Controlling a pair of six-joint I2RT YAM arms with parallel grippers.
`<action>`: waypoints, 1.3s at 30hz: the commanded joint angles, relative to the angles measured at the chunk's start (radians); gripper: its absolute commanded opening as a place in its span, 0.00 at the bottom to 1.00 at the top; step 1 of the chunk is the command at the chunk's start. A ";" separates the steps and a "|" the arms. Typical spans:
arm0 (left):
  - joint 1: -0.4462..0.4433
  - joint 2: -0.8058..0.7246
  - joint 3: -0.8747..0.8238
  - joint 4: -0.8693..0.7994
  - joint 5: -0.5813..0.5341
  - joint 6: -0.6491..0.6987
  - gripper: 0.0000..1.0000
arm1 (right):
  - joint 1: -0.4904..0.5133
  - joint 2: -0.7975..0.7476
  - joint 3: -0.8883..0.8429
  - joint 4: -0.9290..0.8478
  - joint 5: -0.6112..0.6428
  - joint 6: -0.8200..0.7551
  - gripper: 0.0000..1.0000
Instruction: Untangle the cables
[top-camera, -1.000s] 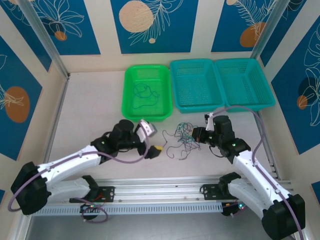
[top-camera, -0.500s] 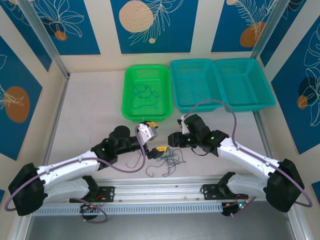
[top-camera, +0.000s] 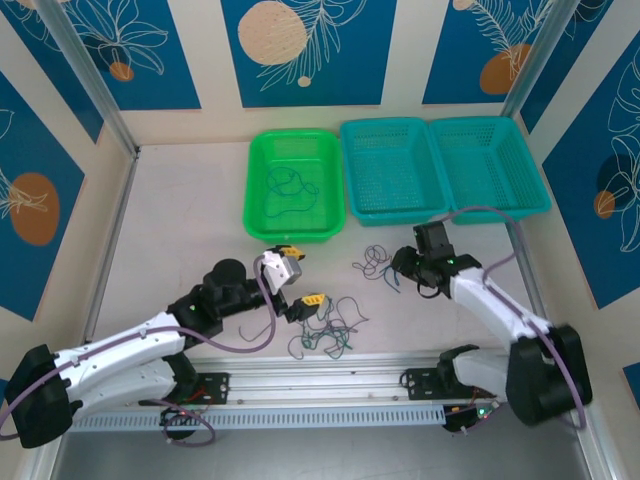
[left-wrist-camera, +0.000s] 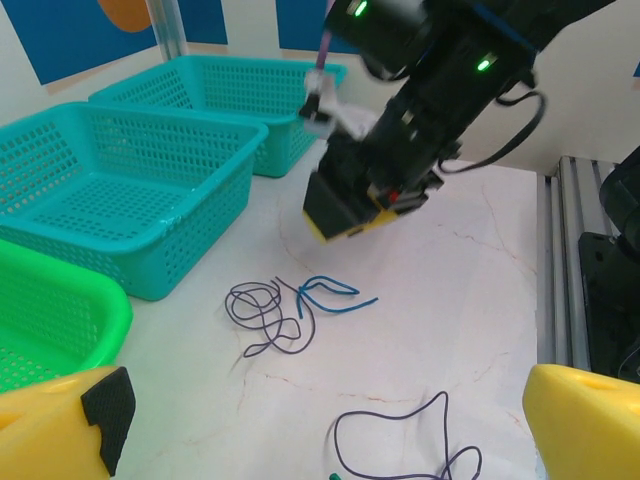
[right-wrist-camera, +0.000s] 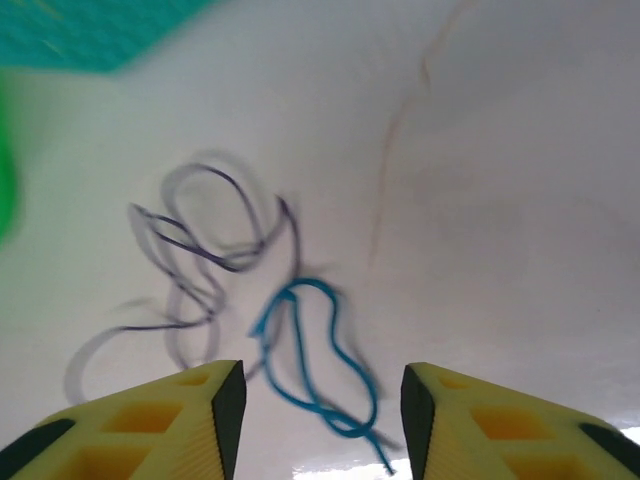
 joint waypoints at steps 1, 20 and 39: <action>-0.005 -0.012 -0.012 -0.004 0.027 -0.017 1.00 | 0.003 0.134 0.064 0.013 -0.084 -0.043 0.43; -0.005 -0.092 0.009 -0.327 0.106 0.006 1.00 | 0.049 0.151 0.101 -0.084 0.074 -0.031 0.07; -0.009 -0.216 0.000 -0.304 -0.090 -0.088 1.00 | 0.319 0.094 0.479 0.015 -0.122 -0.109 0.08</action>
